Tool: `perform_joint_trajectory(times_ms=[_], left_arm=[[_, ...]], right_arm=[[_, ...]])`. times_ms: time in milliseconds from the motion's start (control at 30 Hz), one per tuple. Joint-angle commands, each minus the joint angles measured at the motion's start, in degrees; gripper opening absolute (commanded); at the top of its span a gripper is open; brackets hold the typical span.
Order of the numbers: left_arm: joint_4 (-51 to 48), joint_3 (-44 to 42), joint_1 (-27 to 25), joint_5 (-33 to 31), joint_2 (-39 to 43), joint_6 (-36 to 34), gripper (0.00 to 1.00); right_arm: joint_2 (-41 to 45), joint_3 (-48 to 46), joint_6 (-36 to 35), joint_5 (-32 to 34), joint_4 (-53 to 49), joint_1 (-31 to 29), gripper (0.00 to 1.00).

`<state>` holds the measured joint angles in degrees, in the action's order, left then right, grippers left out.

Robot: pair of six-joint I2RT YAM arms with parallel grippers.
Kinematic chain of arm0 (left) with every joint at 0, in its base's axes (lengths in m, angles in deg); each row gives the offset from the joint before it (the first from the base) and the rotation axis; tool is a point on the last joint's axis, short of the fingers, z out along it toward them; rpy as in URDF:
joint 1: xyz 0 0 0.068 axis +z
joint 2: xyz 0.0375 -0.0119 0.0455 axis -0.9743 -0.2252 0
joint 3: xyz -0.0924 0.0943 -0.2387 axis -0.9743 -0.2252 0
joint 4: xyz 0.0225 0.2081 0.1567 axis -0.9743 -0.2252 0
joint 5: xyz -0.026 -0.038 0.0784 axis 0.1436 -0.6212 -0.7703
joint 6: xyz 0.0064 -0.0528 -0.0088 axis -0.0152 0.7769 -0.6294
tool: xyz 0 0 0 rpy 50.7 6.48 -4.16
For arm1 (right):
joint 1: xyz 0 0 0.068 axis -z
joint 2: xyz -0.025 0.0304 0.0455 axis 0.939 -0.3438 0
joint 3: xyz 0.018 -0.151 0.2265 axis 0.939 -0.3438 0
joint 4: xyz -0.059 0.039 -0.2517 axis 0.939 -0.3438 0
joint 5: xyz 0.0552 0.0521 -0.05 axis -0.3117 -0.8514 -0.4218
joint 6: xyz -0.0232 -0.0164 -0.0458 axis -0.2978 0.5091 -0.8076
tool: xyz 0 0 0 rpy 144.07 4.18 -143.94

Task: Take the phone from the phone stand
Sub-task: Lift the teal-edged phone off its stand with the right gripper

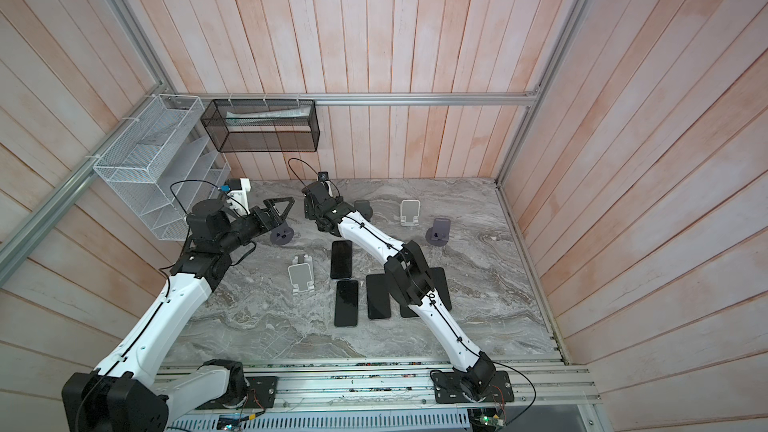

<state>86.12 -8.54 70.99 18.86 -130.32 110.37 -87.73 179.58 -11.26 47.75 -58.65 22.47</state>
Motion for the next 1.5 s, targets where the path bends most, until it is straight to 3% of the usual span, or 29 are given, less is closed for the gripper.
perform_joint_trajectory(times_ms=[0, 467, 933, 1467], left_arm=[[1.22, -0.72, 0.45, -0.07, 0.13, 0.11, 1.00], [1.88, -0.86, 1.64, 1.27, 0.30, 0.91, 1.00], [2.04, -0.70, 2.30, 1.97, -0.24, 1.10, 1.00], [2.90, -1.17, 0.32, 3.37, -0.84, 0.78, 1.00]], right_arm=[[-1.62, 1.68, 1.08, 0.39, -0.61, 0.31, 0.80], [1.73, 1.21, -4.11, 2.16, 0.28, -1.36, 0.66], [11.05, -6.40, -8.00, 2.22, 2.54, -1.93, 0.65], [34.76, -36.66, -11.31, 6.27, 9.36, -0.90, 0.65]])
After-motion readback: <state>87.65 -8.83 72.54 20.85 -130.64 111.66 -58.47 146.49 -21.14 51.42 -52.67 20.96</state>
